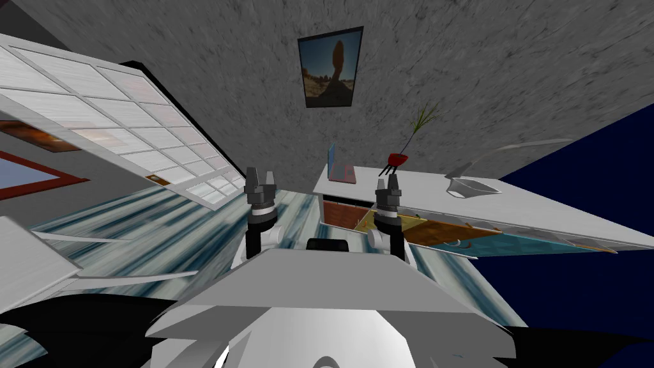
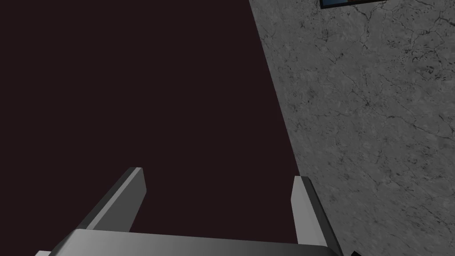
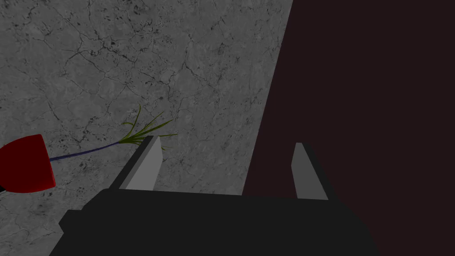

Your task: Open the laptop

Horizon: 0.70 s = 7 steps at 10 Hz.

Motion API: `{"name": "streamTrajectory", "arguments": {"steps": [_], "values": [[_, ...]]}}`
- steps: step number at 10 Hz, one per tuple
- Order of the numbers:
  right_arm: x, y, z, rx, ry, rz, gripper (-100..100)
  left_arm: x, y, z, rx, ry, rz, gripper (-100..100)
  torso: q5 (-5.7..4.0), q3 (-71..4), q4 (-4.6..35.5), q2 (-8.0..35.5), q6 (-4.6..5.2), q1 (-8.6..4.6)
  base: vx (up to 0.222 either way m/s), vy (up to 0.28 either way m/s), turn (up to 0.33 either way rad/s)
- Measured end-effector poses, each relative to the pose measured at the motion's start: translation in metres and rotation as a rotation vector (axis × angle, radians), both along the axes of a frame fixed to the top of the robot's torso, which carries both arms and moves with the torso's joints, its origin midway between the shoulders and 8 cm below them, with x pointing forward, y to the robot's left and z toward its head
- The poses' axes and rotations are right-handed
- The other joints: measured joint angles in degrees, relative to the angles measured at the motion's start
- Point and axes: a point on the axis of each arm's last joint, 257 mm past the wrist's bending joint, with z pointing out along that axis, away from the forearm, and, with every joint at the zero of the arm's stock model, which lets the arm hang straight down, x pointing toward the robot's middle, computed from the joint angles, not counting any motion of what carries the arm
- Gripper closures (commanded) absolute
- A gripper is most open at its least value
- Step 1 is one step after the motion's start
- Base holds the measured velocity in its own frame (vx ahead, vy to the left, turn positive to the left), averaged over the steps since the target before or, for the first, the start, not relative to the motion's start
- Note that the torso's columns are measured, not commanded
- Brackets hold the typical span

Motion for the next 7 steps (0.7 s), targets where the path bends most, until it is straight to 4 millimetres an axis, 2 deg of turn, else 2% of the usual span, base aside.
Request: {"name": "streamTrajectory", "arguments": {"steps": [2,7], "values": [[0.0000,0.0000,0.0000,0.000,0.000,0.000,0,0.0000,0.0000,0.0000,0.000,0.000,0.000,0,0.00,-12.0,6.0,6.0,0.00,0.00,0.000,0.000,0.000],[-0.0001,0.0000,0.0002,0.000,0.000,0.000,0,-0.0001,0.0000,0.0001,0.000,0.000,0.000,0,0.00,-53.8,26.9,26.9,0.00,0.00,0.000,0.000,0.000]]}}
